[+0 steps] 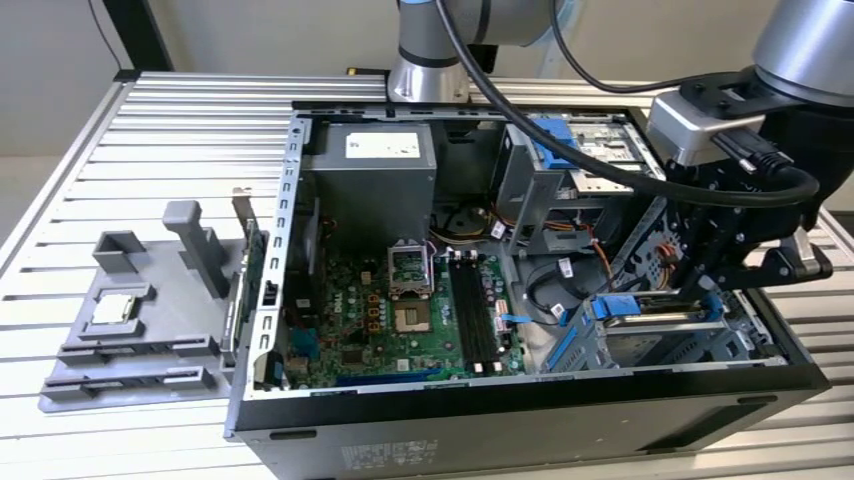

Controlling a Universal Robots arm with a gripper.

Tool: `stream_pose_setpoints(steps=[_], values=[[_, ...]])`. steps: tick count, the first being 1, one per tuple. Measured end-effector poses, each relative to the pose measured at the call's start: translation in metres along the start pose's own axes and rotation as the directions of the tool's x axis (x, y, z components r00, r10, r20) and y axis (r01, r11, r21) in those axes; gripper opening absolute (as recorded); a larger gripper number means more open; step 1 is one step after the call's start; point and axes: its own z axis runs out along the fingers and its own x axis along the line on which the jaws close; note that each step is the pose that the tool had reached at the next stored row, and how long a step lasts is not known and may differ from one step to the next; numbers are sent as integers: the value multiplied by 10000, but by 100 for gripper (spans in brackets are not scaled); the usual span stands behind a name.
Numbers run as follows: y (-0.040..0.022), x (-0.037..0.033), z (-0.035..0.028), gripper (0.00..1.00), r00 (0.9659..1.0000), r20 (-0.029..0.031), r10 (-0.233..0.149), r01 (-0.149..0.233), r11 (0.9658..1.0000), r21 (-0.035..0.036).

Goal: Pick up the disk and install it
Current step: 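Insert the first disk wire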

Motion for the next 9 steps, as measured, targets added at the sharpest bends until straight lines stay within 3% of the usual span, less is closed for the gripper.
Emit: stream_pose_setpoints(steps=[1, 3, 9], values=[[5, -2, 1, 0, 10000, -10, 29, -29, 10000, 47], [21, -11, 1, 0, 10000, -19, 61, -61, 10000, 70], [40, -13, 0, 0, 10000, -20, 67, -67, 10000, 71]])
